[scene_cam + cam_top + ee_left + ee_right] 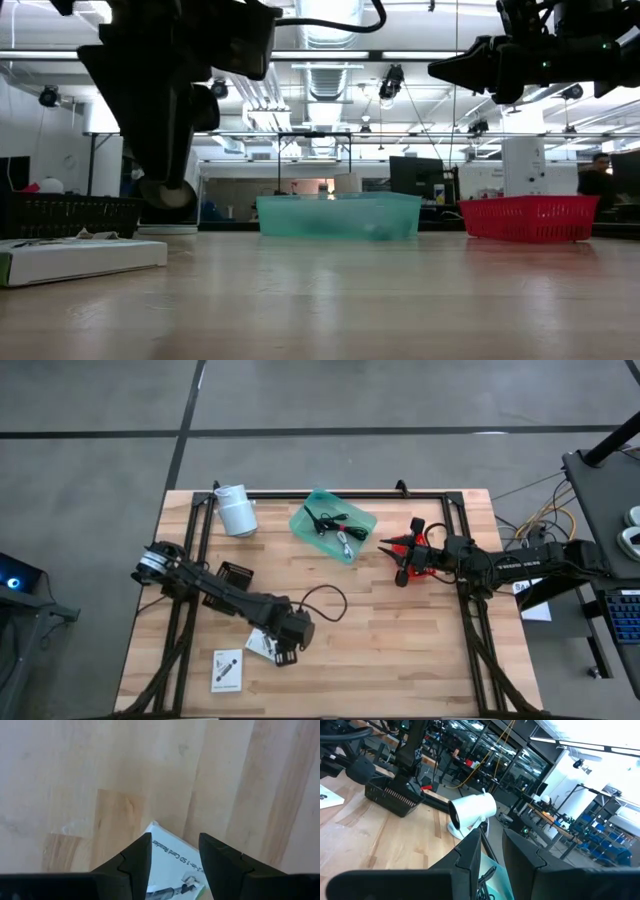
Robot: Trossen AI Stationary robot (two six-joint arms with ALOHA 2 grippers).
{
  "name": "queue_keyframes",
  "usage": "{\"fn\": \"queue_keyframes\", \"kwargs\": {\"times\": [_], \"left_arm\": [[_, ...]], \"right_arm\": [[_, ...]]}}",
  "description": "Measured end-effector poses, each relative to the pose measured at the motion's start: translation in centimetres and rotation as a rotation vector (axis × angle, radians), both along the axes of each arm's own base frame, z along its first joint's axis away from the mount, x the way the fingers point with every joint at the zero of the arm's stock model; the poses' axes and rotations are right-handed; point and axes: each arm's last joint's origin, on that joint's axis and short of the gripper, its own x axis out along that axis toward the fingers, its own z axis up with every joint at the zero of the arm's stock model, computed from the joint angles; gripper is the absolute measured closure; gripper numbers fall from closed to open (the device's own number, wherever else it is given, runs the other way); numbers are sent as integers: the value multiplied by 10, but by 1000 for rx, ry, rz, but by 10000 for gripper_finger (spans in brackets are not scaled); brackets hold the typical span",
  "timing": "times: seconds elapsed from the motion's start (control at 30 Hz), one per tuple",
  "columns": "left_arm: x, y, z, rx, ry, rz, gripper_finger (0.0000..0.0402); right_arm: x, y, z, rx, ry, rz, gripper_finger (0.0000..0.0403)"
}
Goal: Pick and place items into bin
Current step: Put the top white card reader box into the black bin
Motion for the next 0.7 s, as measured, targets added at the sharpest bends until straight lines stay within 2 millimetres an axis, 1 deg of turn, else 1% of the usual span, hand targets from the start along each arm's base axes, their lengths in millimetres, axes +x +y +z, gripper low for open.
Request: {"fn": "queue_keyframes", "kwargs": {"times": [0.2, 0.4, 0.5, 0.7], "left_arm": [[-2, -7, -2, 3, 7, -20, 255], [-11, -14, -4, 23, 53, -52, 255], [-19, -12, -10, 58, 112, -55, 255], [-32, -3, -30, 103, 201, -60, 256]], "right_arm": [[0, 0, 0, -1, 0, 0, 335], [0, 0, 0, -1, 0, 0, 335], [0, 0, 0, -1, 0, -1, 335], [0, 0, 0, 0, 1, 0, 335]]}}
